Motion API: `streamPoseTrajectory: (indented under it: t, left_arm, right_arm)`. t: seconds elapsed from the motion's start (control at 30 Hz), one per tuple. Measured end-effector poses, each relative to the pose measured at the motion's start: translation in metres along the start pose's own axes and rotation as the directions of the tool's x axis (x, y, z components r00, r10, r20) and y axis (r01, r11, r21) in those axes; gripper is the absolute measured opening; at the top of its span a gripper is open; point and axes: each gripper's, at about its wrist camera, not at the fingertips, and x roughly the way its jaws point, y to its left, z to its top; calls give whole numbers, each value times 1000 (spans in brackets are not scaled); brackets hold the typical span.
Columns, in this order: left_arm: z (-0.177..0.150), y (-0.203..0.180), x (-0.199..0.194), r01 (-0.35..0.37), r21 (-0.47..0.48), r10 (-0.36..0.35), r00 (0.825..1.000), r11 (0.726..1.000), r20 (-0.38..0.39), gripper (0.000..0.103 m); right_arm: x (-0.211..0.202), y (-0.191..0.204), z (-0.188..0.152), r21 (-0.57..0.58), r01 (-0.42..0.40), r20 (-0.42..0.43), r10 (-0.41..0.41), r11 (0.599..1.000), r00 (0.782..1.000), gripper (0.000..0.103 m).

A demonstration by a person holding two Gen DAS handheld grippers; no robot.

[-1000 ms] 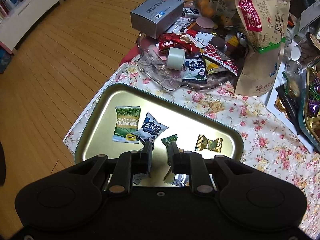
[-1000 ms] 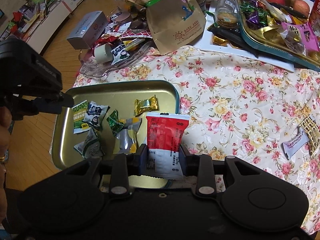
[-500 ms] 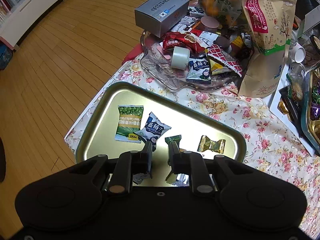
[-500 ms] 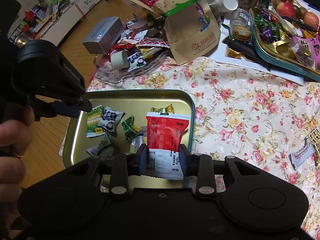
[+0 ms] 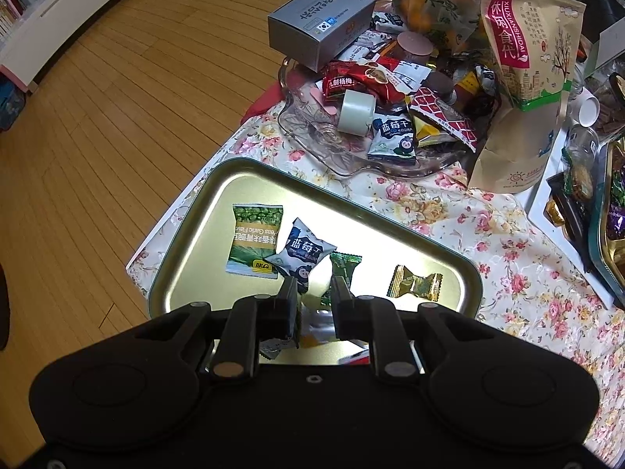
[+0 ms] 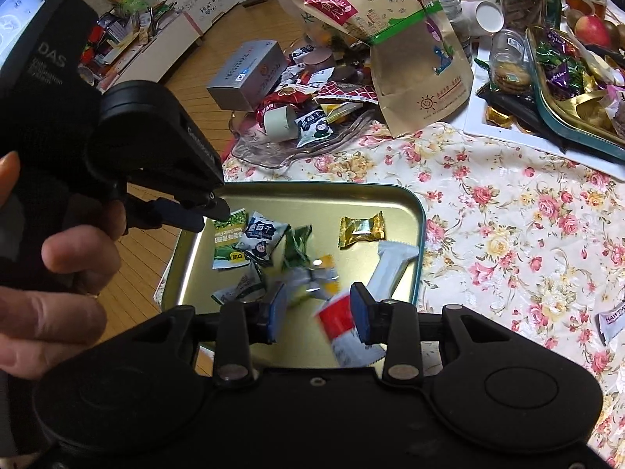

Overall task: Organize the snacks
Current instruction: 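Open the left tool over the tin tray while the right tool releases the red packet there, then move both open tools from the tin tray back toward the packets on the cloth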

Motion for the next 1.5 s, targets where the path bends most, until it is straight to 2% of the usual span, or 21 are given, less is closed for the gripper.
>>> streamPoseTrajectory:
  t: [0.4, 0.7, 0.87, 1.23, 1.5]
  left_arm:
    - [-10, -31, 2, 33, 94, -31, 999, 995, -25, 26]
    - [-24, -68, 4, 62, 190, -53, 997, 980, -54, 26]
    - [-34, -91, 3, 110, 235, -93, 992, 966, -85, 26]
    - [-58, -141, -4, 141, 331, -113, 988, 933, -102, 26]
    - [-82, -179, -6, 162, 404, -124, 985, 900, -120, 26]
  right_arm:
    - [2, -26, 1, 69, 88, -45, -85, 994, 995, 39]
    - [-6, -69, 4, 155, 159, -53, -153, 975, 987, 39]
    - [-14, -103, 5, 220, 214, -59, -206, 952, 977, 39]
    - [-34, -166, -3, 310, 314, -74, -307, 897, 949, 39]
    - [-53, -213, -9, 370, 355, -72, -354, 859, 932, 38]
